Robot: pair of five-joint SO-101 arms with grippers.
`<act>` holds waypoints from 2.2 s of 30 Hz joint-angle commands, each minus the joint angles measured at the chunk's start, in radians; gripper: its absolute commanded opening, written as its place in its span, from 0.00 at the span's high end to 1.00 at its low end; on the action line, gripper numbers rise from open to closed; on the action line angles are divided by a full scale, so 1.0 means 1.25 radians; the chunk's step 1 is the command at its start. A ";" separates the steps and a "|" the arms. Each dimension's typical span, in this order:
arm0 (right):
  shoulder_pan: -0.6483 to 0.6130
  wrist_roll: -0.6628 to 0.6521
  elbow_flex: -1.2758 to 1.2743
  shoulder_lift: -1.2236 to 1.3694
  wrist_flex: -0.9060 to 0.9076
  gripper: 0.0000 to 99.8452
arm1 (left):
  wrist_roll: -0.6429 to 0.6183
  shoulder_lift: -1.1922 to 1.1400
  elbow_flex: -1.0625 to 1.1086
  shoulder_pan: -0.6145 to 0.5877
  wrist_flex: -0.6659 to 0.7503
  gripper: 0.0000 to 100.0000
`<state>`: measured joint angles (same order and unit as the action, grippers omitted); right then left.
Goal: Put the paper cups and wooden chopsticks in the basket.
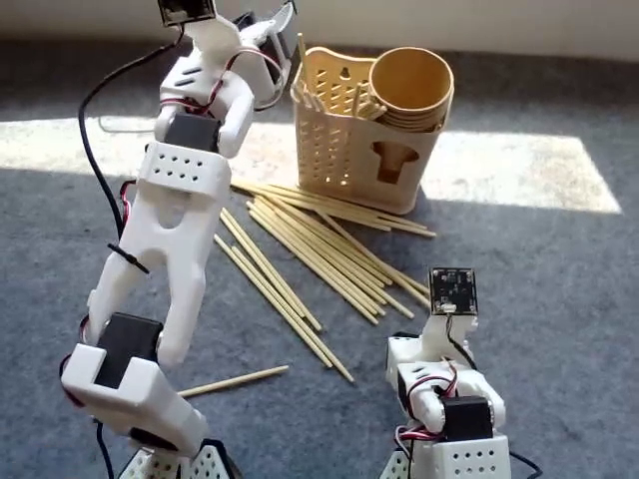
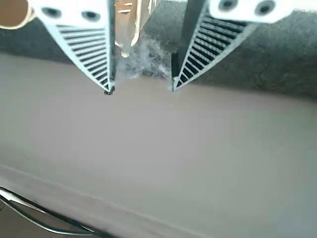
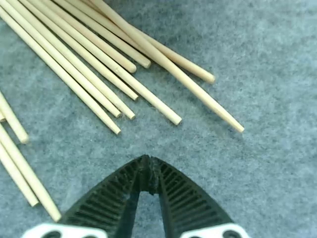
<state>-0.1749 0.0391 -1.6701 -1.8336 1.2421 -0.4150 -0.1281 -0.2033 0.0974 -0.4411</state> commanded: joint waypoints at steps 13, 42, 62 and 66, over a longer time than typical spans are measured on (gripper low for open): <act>0.007 0.002 -0.120 -0.003 0.008 1.00 | 0.135 0.019 -0.290 -0.007 -0.590 0.82; 0.007 0.002 -0.120 -0.003 0.008 1.00 | 0.536 0.019 -0.025 0.046 -1.021 0.87; 0.007 0.002 -0.120 -0.003 0.008 1.00 | 0.649 0.284 0.424 0.139 -0.899 0.87; 0.007 0.002 -0.120 -0.003 0.008 1.00 | 0.649 0.364 0.526 0.163 -0.862 0.87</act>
<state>-0.1749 0.0391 -1.6701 -1.8336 1.2421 0.3890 0.2386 0.4012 0.2785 -1.5489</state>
